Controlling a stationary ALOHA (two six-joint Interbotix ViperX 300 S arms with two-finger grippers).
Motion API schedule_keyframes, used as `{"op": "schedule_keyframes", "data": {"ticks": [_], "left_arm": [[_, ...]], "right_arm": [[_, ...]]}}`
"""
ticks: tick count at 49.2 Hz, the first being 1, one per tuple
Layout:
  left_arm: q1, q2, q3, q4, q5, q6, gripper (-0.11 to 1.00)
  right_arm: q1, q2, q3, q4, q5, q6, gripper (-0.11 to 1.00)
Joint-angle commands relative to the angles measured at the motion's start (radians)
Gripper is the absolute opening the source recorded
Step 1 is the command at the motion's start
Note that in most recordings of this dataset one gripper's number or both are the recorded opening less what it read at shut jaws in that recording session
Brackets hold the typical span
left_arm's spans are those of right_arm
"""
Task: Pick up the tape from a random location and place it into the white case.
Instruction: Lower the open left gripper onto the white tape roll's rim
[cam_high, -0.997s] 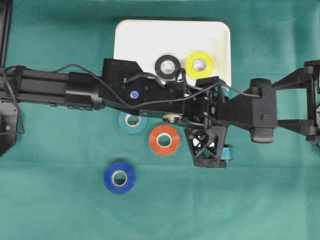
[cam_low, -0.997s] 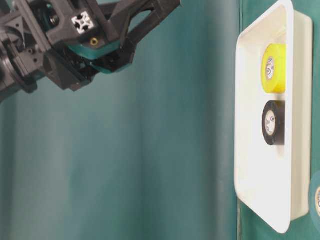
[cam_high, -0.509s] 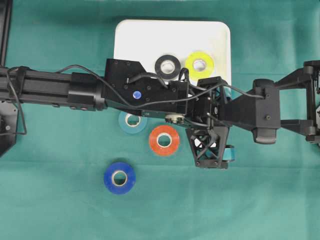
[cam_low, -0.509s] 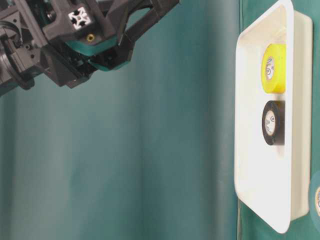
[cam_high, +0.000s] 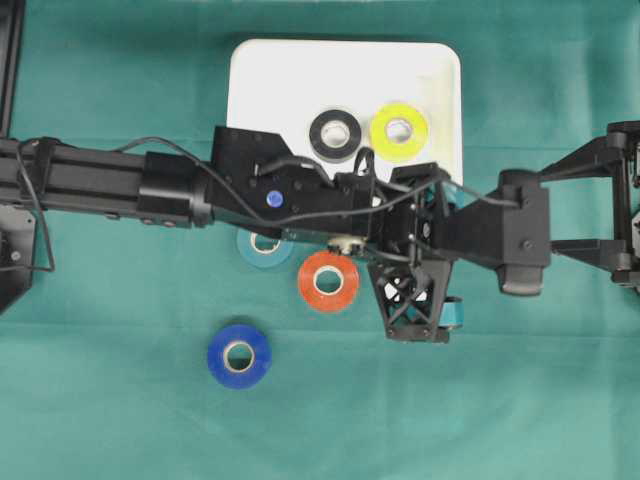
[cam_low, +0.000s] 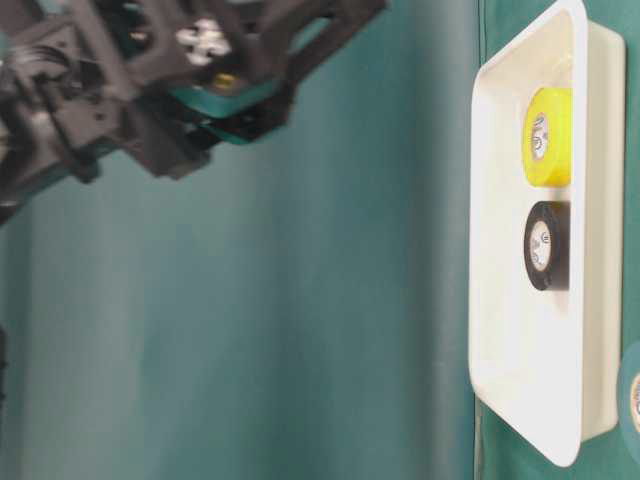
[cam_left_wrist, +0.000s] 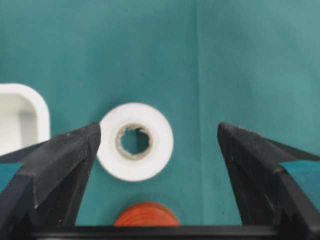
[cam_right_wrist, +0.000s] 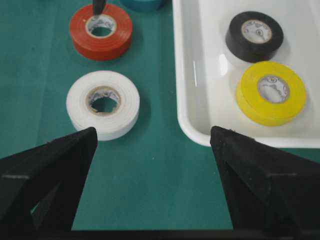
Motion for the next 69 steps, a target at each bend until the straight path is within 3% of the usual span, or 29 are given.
{"op": "schedule_keyframes", "data": {"ticks": [1,23,69], "left_arm": [[-0.009,-0.026,0.018,0.003,-0.048,-0.005,0.91],[-0.012,0.008,0.186,-0.002,-0.210,-0.058,0.91],[-0.023,0.153,0.229,-0.005,-0.305,-0.087,0.91]], "right_arm": [[0.002,0.008,-0.011,-0.002,-0.005,-0.003,0.87],[0.002,0.009,-0.011,-0.005,-0.008,-0.003,0.87],[0.003,0.026,-0.006,-0.005,-0.011,-0.003,0.87]]}}
